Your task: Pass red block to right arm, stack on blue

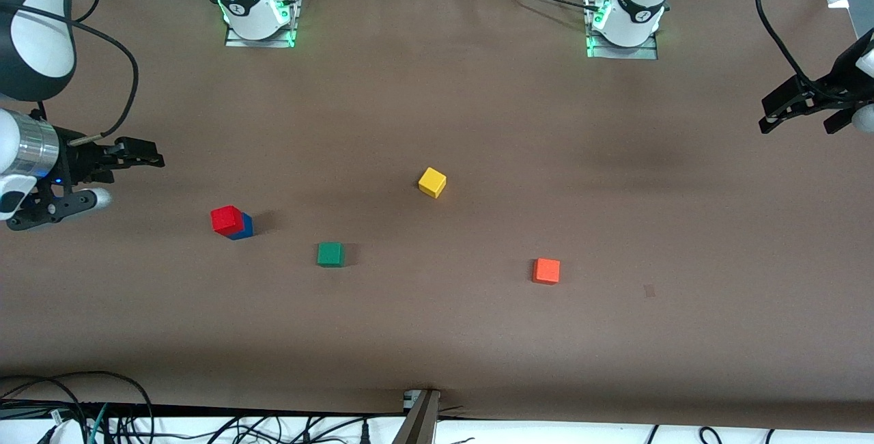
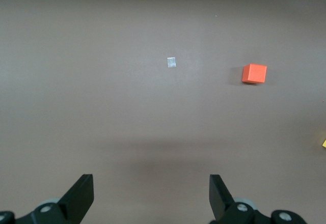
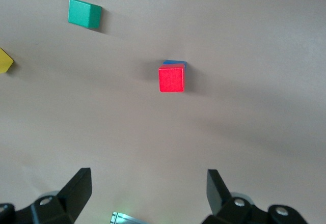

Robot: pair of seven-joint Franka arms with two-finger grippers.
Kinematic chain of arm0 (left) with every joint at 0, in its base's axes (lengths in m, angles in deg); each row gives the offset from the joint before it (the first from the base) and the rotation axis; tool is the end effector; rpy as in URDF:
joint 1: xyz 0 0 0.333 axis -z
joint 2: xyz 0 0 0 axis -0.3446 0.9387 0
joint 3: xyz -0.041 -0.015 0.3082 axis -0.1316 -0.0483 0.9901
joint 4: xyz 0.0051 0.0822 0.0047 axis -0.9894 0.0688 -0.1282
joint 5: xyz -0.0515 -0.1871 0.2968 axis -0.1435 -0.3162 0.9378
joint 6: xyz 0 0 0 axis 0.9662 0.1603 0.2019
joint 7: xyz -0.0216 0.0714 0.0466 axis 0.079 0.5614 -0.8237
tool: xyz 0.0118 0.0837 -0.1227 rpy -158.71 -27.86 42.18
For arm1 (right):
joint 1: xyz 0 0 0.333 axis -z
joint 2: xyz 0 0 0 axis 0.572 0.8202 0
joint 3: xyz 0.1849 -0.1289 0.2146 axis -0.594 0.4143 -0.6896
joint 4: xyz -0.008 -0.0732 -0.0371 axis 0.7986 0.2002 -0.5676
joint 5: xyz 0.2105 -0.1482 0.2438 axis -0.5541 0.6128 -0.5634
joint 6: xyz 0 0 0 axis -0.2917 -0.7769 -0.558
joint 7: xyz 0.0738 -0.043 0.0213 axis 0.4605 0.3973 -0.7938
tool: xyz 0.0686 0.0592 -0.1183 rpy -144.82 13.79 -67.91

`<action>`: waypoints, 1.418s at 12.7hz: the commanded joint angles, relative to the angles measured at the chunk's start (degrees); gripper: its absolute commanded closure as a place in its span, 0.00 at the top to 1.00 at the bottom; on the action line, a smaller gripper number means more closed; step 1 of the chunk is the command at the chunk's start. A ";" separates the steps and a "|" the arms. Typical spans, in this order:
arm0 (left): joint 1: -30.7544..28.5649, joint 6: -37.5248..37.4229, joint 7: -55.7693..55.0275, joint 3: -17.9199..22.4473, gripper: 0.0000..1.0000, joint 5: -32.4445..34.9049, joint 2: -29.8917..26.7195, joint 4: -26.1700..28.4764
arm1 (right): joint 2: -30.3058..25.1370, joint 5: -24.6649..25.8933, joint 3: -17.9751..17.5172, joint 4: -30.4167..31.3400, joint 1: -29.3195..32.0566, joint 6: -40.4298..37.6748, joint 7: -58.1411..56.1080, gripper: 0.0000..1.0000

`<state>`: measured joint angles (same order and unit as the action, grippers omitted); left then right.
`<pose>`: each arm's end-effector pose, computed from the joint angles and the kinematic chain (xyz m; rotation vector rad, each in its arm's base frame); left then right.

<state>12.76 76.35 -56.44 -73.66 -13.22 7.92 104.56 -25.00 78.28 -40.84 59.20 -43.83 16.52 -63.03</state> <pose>0.5219 0.0000 0.5915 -3.1287 -0.0249 -0.0987 0.5906 0.0206 0.4867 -2.9970 -0.4030 0.3316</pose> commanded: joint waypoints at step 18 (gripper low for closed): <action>-0.43 -0.66 0.05 -0.07 1.00 -0.31 0.93 -1.67 | -20.26 3.65 -6.01 13.15 2.86 -1.17 18.19 1.00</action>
<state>12.64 76.35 -56.44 -73.59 -13.22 8.00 104.49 -41.67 80.39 -43.53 68.44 -44.40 13.25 -44.95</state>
